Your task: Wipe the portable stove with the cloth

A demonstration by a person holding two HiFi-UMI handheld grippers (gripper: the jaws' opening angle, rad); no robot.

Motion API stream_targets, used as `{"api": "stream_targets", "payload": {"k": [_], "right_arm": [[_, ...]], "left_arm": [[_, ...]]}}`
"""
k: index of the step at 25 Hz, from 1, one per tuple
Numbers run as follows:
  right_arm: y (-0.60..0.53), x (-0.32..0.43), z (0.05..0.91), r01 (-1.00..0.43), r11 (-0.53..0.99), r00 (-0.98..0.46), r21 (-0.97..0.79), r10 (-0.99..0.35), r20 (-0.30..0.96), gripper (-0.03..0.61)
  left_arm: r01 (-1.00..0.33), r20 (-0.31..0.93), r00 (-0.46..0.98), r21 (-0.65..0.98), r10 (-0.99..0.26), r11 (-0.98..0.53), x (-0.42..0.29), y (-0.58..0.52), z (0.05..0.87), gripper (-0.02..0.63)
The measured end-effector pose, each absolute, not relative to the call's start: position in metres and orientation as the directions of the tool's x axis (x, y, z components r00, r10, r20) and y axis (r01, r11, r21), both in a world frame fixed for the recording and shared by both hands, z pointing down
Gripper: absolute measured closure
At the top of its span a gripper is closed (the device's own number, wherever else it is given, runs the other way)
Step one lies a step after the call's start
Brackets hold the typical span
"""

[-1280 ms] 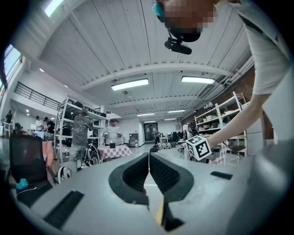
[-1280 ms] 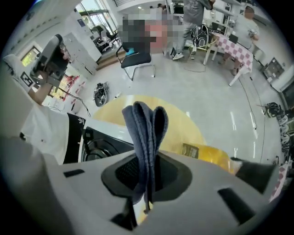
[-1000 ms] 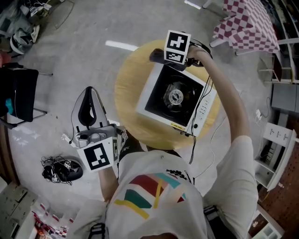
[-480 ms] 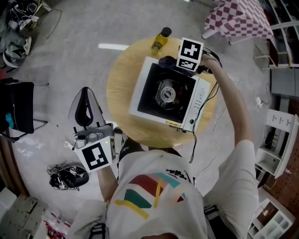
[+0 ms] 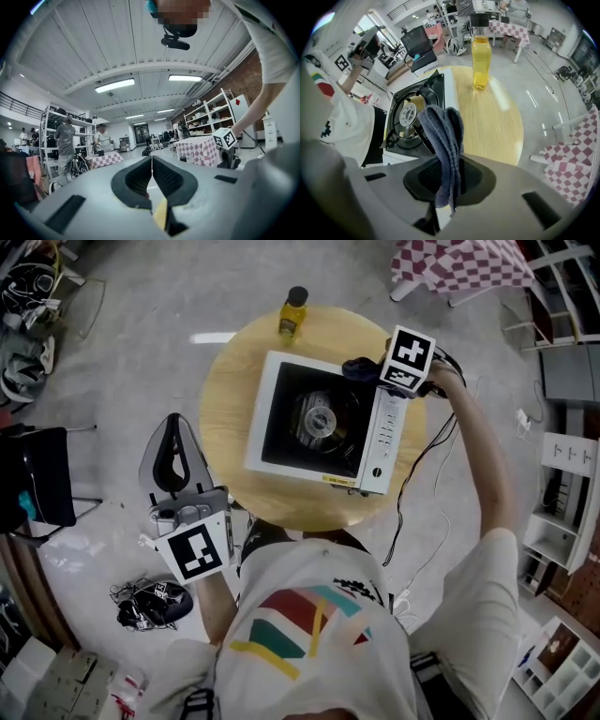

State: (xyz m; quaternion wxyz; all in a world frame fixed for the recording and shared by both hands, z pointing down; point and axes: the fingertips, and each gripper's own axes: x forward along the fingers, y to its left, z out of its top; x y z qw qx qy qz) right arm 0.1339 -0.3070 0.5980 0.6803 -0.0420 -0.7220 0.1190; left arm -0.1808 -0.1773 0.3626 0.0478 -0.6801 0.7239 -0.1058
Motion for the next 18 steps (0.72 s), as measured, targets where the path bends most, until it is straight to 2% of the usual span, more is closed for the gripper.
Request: {"api": "stream_targets", "payload": {"k": [5, 9, 11, 13, 16, 18], "right_arm": [[-0.305, 0.141, 0.599, -0.143, 0.961, -0.119, -0.238, 0.222, 0.968, 0.546], [-0.311, 0.134, 0.588, -0.035, 0.988, -0.065, -0.154, 0.151, 0.986, 0.546], [-0.315, 0.109, 0.57, 0.098, 0.993, -0.069, -0.059, 0.066, 0.995, 0.546], [-0.31, 0.068, 0.548, 0.305, 0.951, -0.111, 0.042, -0.009, 0.994, 0.546], [-0.3, 0.003, 0.531, 0.646, 0.718, -0.232, 0.258, -0.138, 0.963, 0.546], [-0.295, -0.032, 0.531, 0.765, 0.533, -0.303, 0.361, -0.198, 0.932, 0.546]], "left_arm": [[-0.974, 0.07, -0.064, -0.222, -0.995, 0.047, -0.172, -0.175, 0.362, 0.606], [-0.972, 0.078, -0.07, -0.232, -0.994, 0.051, -0.171, -0.168, 0.363, 0.606], [-0.971, 0.068, -0.084, -0.228, -0.994, 0.066, -0.177, -0.165, 0.362, 0.606], [-0.972, 0.048, -0.111, -0.212, -0.993, 0.099, -0.183, -0.162, 0.359, 0.607], [-0.97, 0.039, -0.142, -0.203, -0.989, 0.132, -0.186, -0.151, 0.358, 0.606], [-0.968, 0.051, -0.159, -0.203, -0.986, 0.146, -0.189, -0.141, 0.361, 0.606]]}}
